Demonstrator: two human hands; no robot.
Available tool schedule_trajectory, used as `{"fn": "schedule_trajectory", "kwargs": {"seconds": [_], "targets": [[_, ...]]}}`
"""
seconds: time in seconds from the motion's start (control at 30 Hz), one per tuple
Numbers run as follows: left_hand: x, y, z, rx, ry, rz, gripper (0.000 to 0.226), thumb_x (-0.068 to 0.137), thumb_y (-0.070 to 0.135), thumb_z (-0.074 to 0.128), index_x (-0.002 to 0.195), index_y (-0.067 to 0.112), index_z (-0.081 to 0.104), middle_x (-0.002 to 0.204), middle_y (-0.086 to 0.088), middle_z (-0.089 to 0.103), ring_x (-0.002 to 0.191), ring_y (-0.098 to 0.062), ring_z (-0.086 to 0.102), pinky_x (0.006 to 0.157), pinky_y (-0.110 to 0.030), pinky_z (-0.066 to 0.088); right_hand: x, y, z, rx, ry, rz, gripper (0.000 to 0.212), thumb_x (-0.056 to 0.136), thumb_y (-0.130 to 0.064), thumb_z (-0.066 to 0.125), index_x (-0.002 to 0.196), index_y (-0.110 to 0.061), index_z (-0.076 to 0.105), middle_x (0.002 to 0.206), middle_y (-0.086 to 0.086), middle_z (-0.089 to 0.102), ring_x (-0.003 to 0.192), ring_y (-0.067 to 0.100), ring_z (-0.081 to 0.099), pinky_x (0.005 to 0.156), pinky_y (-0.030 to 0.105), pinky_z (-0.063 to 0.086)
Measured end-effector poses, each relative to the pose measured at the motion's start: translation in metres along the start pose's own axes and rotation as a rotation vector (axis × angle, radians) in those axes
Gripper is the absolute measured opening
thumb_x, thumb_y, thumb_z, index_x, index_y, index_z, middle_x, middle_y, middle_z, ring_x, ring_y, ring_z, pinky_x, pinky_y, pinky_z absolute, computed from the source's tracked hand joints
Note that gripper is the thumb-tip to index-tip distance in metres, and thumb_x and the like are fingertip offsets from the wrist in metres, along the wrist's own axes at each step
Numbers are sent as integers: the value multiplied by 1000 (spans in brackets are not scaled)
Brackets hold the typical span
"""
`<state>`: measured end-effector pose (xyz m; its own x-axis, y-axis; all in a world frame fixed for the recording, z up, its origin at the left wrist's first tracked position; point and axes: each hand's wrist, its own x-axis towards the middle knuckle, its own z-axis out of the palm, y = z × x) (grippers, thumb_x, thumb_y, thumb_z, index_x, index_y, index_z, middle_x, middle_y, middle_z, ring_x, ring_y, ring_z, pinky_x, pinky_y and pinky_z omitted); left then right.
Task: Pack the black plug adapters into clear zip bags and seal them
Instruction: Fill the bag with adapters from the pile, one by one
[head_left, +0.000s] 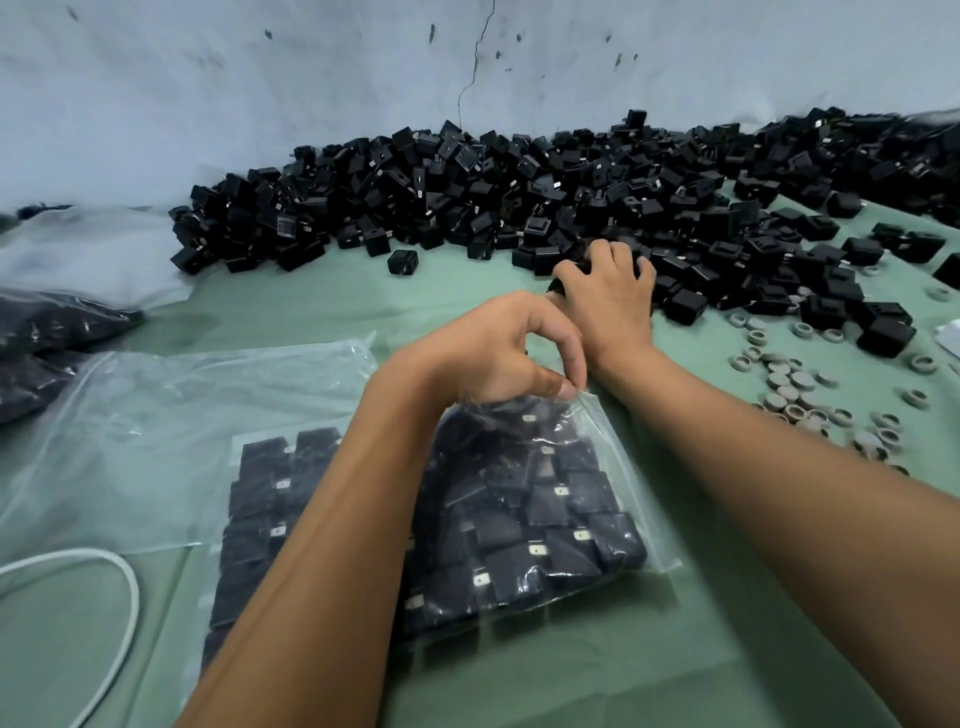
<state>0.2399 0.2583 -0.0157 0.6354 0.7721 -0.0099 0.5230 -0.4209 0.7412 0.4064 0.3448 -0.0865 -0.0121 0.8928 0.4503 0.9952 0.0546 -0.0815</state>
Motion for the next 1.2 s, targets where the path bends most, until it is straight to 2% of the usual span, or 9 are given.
{"fn": "schedule_trajectory", "kwargs": {"seconds": [0.1, 0.2, 0.3, 0.43, 0.57, 0.67, 0.8, 1.03, 1.2], "targets": [[-1, 2, 0, -7, 2, 14, 13, 82, 13, 84, 80, 25, 79, 108, 4, 71, 112, -26, 65, 83, -33, 55, -11, 1, -6, 50, 99, -34, 28, 97, -38, 56, 110, -16, 67, 137, 16, 47, 139, 36, 33, 115, 56, 22], [-1, 3, 0, -15, -14, 10, 10, 83, 9, 82, 83, 19, 79, 109, -6, 71, 111, -35, 65, 86, -44, 57, -30, 0, -15, 134, 166, -148, 37, 96, -41, 40, 108, -19, 67, 134, 9, 50, 129, 31, 39, 101, 46, 30], [-3, 6, -2, -20, -7, 46, 9, 82, 5, 82, 84, 13, 79, 104, -4, 71, 102, -24, 67, 83, -24, 54, -45, 0, -25, 615, 159, -57, 24, 99, -33, 49, 105, -19, 67, 115, -1, 60, 106, 17, 55, 88, 43, 48], [-3, 5, -1, -1, 10, -1, 7, 84, 10, 82, 88, 15, 80, 113, -15, 72, 113, -40, 64, 89, -43, 56, -68, 3, -32, 917, 154, 149, 14, 102, -17, 54, 107, -21, 67, 93, -8, 66, 89, 14, 64, 82, 38, 55], [-4, 5, -1, -1, 16, 5, 8, 85, 11, 81, 92, 16, 81, 115, 0, 72, 113, -16, 64, 79, -6, 48, -81, 9, -39, 1351, -14, 438, 29, 108, -15, 49, 101, -26, 74, 100, 4, 70, 89, 17, 66, 83, 42, 60], [-4, 2, 0, -14, -4, -21, 14, 88, 16, 80, 96, 27, 81, 109, 20, 68, 111, 0, 61, 82, -1, 44, -91, 18, -45, 1682, -147, 473, 17, 102, -9, 60, 104, -17, 75, 105, 14, 71, 98, 26, 70, 89, 39, 61], [-1, -2, 4, 20, -37, -59, 17, 89, 18, 79, 98, 32, 81, 112, 24, 62, 119, -6, 59, 88, -15, 43, -97, 34, -44, 1418, -193, 301, 25, 85, -16, 82, 107, -27, 77, 102, 1, 76, 96, 25, 76, 86, 44, 63], [-6, -2, -6, 33, 17, 24, 11, 82, 12, 84, 92, 17, 82, 120, -3, 68, 111, -1, 58, 81, 7, 35, -92, 44, -55, 1311, -349, 124, 41, 68, -29, 96, 105, -25, 77, 97, 6, 78, 89, 27, 75, 84, 51, 59], [-7, 0, -5, 30, 20, -3, 16, 81, 13, 86, 89, 26, 82, 134, 8, 57, 128, -1, 50, 109, -35, 43, -94, 51, -76, 1293, -646, -55, 41, 72, -24, 90, 111, -23, 78, 104, 15, 77, 102, 44, 70, 97, 68, 50]]}}
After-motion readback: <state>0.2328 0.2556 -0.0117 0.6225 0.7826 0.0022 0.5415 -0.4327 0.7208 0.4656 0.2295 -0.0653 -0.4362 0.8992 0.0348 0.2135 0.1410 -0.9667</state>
